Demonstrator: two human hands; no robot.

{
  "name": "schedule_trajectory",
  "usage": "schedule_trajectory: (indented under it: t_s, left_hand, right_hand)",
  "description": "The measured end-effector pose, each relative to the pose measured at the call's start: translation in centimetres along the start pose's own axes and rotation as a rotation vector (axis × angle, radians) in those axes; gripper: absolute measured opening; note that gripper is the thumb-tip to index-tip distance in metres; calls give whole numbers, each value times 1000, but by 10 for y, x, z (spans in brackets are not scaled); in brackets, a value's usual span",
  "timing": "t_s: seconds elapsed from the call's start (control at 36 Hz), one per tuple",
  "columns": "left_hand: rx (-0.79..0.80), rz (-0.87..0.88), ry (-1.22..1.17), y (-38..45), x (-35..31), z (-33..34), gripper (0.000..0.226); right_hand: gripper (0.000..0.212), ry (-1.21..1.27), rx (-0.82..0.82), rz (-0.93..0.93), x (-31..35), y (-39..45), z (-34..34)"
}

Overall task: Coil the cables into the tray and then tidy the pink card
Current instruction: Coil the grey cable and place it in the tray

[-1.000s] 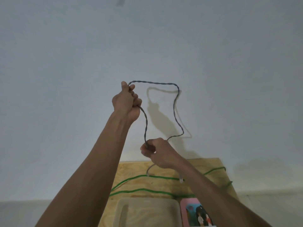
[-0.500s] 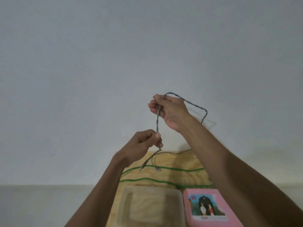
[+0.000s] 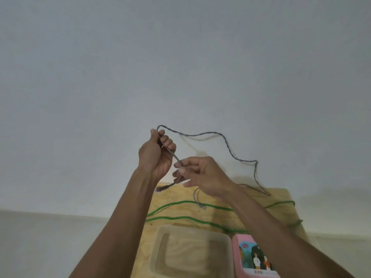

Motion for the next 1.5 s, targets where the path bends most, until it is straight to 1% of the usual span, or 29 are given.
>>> schedule_trajectory:
  t_s: [0.06,0.11,0.17,0.19,0.25,0.31,0.36,0.44,0.5,0.53,0.58,0.64,0.67,0.75,0.78,0.81,0.83,0.86,0.92,0.94,1.0,1.03,1.11,1.14,1.22,1.31,1.39,1.5]
  left_hand:
    - [21,46,196,-4,0,-1,47]
    - [75,92,505,-12,3,-4,53]
    - [186,127,843,-22,9,-8,60]
    - [251,141,959,-28,14,-9,62]
    - [333,174,1046,-35,24,-12,60]
    - [321,232,1054,-38,28,-12,59]
    - [280,248,1049,-40,29,-11,60]
    - [286,202,1074,-43,28,-12,63]
    - [322,141,1072,-45,26,-11,59]
    - [350,90,1032,-45,25,-11,57]
    - [402,-20,921,-45,23,-11,59]
    - [445,-90,809,-44,23,-10,57]
    - [470,-109,757,-45,24,-9,53]
    - [518,-144,605,-53,27,3,41]
    - [519,-141,549,-54,27,8,40]
    - [513,-131,490,-55,27,13,40]
    - [497,-115,438,-53,27,16,41]
    - [477,-97,396,-52,26,21,40]
    - [438,-52,346,-48,23,28,36]
    - [427,-25,340,-46,21,31,33]
    - [426,31,355,-44,15,37,28]
    - [433,55,374,-42,12,40,26]
    - [445,132,480,-36,4,48,26]
    - [431,161,525,-32,3,49,26]
    - [359,246,611,-21,2,50,27]
    - [356,324,647,-13,3,53,27]
    - [375,340,615,-8,6,56,27]
    - [366,362,594,-4,7,57,27]
  right_hand:
    - [11,-47,-118,-45,4,3,-2]
    - [12,-101,-205,-87,13,5,-6]
    - [13,-164,-268,-119,23,8,-12]
    - [12,-181,-278,-122,27,10,-14]
    - [8,-163,-264,-99,33,13,-15]
    - [6,-141,-256,-76,37,15,-15]
    - [6,-174,-248,-100,40,18,-16]
    - [7,-213,-183,-115,44,21,-21]
    - [10,-188,-131,-86,45,24,-26]
    - [11,-175,-114,-76,46,25,-27]
    - [14,-159,-129,-99,47,28,-31]
    - [27,-181,-153,-141,46,32,-35]
    - [33,-174,-132,-149,46,32,-35]
    - [39,-89,53,-104,45,30,-30]
    - [38,-91,117,-89,43,28,-28]
    - [33,-85,151,-90,40,28,-27]
    - [26,-82,143,-97,36,30,-26]
    - [25,-127,119,-135,34,30,-25]
    - [40,-230,45,-165,27,27,-22]
    - [49,-233,13,-136,22,25,-19]
    - [58,-270,-65,-152,12,25,-17]
    - [57,-277,-84,-156,10,23,-15]
    - [37,-213,-93,-174,10,17,-13]
    - [35,-191,-85,-170,11,16,-12]
    - [35,-258,-80,-159,12,16,-9]
    - [33,-289,-136,-170,15,14,-8]
    - [28,-294,-225,-169,16,15,-13]
    - [28,-331,-282,-101,18,16,-18]
Point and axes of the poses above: each hand's wrist, its own y-axis towards the middle knuckle, its own z-axis out of the palm, x = y × z, the point moved 3 cm from there along y, towards the middle knuckle, and after that the axes turned 3 degrees about -x, right-handed, at the moved point
